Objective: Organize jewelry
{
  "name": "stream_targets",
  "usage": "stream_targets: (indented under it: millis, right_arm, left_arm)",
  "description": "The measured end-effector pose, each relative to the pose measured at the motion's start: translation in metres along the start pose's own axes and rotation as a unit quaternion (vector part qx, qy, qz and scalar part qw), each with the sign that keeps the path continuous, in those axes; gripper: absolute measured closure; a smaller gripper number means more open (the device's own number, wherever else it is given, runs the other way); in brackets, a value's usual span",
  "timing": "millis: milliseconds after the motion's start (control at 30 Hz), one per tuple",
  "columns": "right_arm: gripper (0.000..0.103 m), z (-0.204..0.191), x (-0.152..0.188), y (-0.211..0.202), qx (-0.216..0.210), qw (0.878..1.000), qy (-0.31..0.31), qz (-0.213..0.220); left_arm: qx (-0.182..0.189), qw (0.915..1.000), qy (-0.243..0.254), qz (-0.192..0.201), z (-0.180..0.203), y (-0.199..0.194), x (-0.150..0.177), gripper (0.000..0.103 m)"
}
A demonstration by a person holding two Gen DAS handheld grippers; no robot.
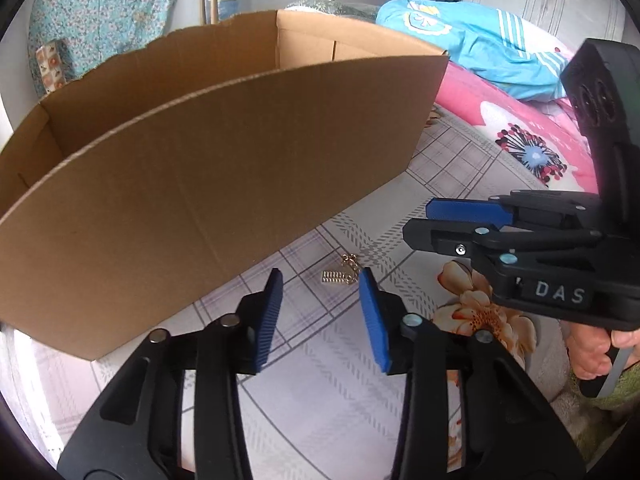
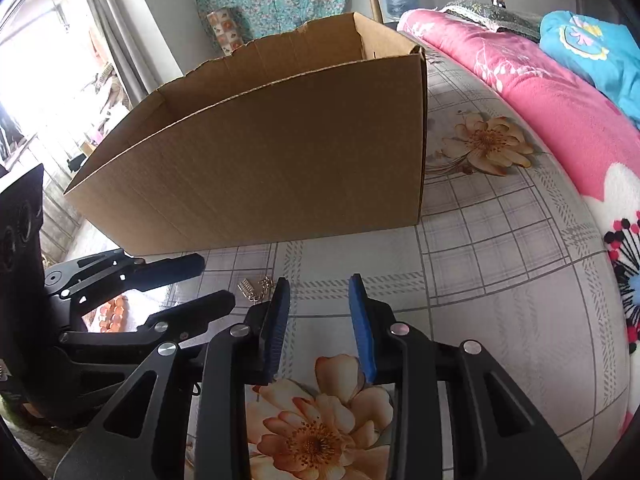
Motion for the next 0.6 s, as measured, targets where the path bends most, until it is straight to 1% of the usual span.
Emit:
stream_targets:
  millis: [100,167,233,300,333,400,433,600]
  right_arm:
    - [0.073,0.002,-0.002,0.003,0.001,1.000,0.004,-0.001]
    - [0.073,0.003,-0.001,0.002,0.000,1.000,0.008,0.000]
    - [0.073,0.005,-0.002,0.004,0.000,1.000,0.013,-0.001]
    - [0.073,0.006,-0.001,0.005,-0.001,1.000,0.017,-0.003]
    - [0.073,0.007,-0.001,0.005,0.000,1.000,0.018,-0.004]
    - [0.073,0.009,0.000,0.006,0.000,1.000,0.022,-0.006]
    - [0.073,0.008,0.002,0.005,0.000,1.000,0.023,-0.006]
    - [0.073,0.010,0.000,0.004,-0.001,1.000,0.029,-0.004]
  left_arm:
    - [0.008,1.0000,0.000,-0.004,0.000,0.006,-0.001,0.071]
    - [0.010,0.9999,0.003,-0.009,0.004,0.012,-0.003,0.074]
    - [0.004,0.9999,0.011,-0.009,0.008,0.014,-0.003,0.075]
    - [-0.007,0.9997,0.020,-0.011,0.010,0.016,-0.005,0.078]
    - [-0.019,0.9994,0.027,-0.013,0.011,0.016,-0.005,0.082]
    - [-0.029,0.9987,0.039,-0.014,0.013,0.015,-0.005,0.084]
    - [-0.029,0.9986,0.042,-0.013,0.014,0.015,-0.004,0.086]
    - [-0.030,0.9986,0.040,-0.017,0.012,0.010,0.001,0.087]
Point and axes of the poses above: each gripper's, at about its wrist camera, not at the fingertips, and y roughly the way its jaws point, z to its right, x to its underside, the point moved 4 cm from there along y, roughly the way its jaws point, and after that the axes turned 14 degrees about y, right-handed, at the moved point
